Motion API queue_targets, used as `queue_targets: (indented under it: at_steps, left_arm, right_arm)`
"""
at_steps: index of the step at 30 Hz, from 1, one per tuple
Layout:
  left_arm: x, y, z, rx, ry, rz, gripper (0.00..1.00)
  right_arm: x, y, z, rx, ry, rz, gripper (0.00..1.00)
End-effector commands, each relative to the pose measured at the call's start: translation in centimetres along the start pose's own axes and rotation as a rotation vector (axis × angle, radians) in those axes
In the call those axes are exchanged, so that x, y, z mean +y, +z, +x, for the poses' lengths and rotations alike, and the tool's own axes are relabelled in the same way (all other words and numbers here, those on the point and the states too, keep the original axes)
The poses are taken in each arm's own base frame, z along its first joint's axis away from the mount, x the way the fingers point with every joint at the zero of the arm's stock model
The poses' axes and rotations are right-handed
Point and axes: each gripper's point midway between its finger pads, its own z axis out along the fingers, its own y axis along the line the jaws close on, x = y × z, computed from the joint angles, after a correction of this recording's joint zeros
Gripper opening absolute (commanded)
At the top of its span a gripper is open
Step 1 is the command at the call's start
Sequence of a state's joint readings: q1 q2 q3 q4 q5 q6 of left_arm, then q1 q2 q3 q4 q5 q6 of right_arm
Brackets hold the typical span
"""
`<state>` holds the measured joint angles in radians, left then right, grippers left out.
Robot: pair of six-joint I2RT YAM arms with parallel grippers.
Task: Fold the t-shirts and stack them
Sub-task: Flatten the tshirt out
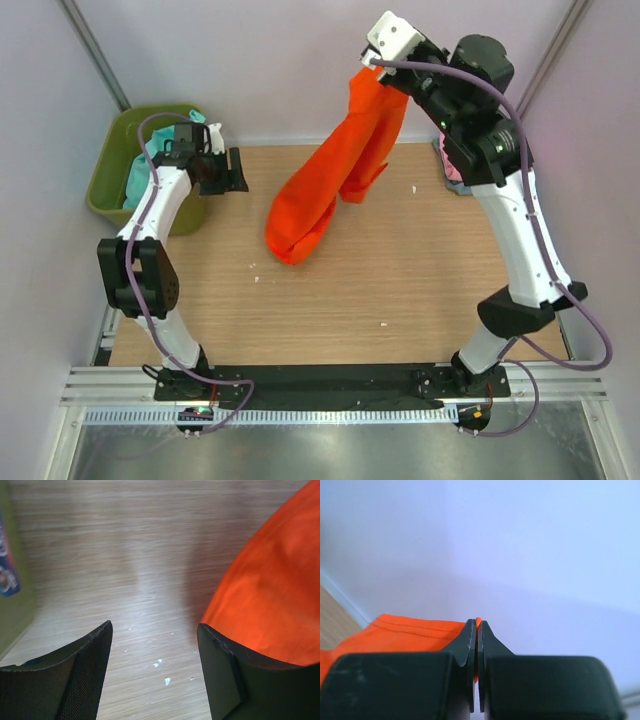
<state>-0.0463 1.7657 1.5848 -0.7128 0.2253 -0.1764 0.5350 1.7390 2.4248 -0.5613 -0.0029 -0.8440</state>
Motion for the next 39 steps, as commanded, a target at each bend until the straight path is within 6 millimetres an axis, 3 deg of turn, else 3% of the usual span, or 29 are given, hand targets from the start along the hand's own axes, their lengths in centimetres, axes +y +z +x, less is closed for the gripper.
queue_targets:
  at_steps: [1,2,4,6,11,14,18,21,25,26,27,29,31,33,39]
  left_arm:
    - [-3.4,0.3,-1.6,-0.01,-0.002,0.179,0.69]
    - [-4.1,0.6,-1.5,0.004,0.005,0.217,0.69]
    - [-4.8,2.5,-0.3,0.064,0.001,0.263,0.69]
    - [-6.1,3.1,0.3,0.106,0.009,0.334,0.69]
    - [-8.5,4.3,2.8,0.189,0.055,0.389,0.68]
    - [-8.7,4.6,4.1,0.231,0.065,0.39,0.67]
    - [-7.8,4.7,6.3,0.328,0.096,0.431,0.59]
    - [-6.0,6.1,6.6,0.342,0.08,0.397,0.65]
    - [-4.5,9.0,5.8,0.321,0.124,0.371,0.66]
    - [-4.7,9.2,4.4,0.292,0.129,0.38,0.66]
    - [-4.1,10.6,5.1,0.327,0.104,0.38,0.65]
    - [-4.1,11.5,3.9,0.306,0.095,0.385,0.63]
    - [-3.8,12.9,4.3,0.327,0.084,0.399,0.62]
    - [-3.8,13.4,3.3,0.305,0.083,0.407,0.59]
    - [-3.7,15.7,3.0,0.299,0.071,0.428,0.55]
  right_arm:
    - [-0.4,1.5,9.2,0.252,-0.122,0.065,0.01]
    - [0.6,1.6,11.5,0.289,-0.061,0.043,0.01]
    - [0.6,1.1,15.6,0.367,0.007,0.039,0.01]
    - [3.2,0.8,19.4,0.46,0.057,-0.019,0.01]
    - [9.7,-1.0,25.1,0.607,0.115,-0.162,0.01]
    - [12.2,-2.3,27.5,0.678,0.112,-0.228,0.01]
    - [13.0,-3.2,28.5,0.706,0.128,-0.244,0.01]
    - [13.1,-3.2,28.6,0.704,0.148,-0.247,0.01]
    - [13.5,-3.1,28.9,0.711,0.156,-0.258,0.01]
    - [13.7,-3.0,28.9,0.709,0.16,-0.262,0.01]
    - [13.8,-3.0,29.0,0.712,0.163,-0.265,0.01]
    - [13.8,-2.8,29.0,0.711,0.175,-0.259,0.01]
    - [13.9,-2.5,28.7,0.703,0.192,-0.264,0.01]
    - [14.0,-2.6,28.6,0.703,0.2,-0.267,0.01]
    - [14.2,-3.0,29.0,0.723,0.198,-0.269,0.01]
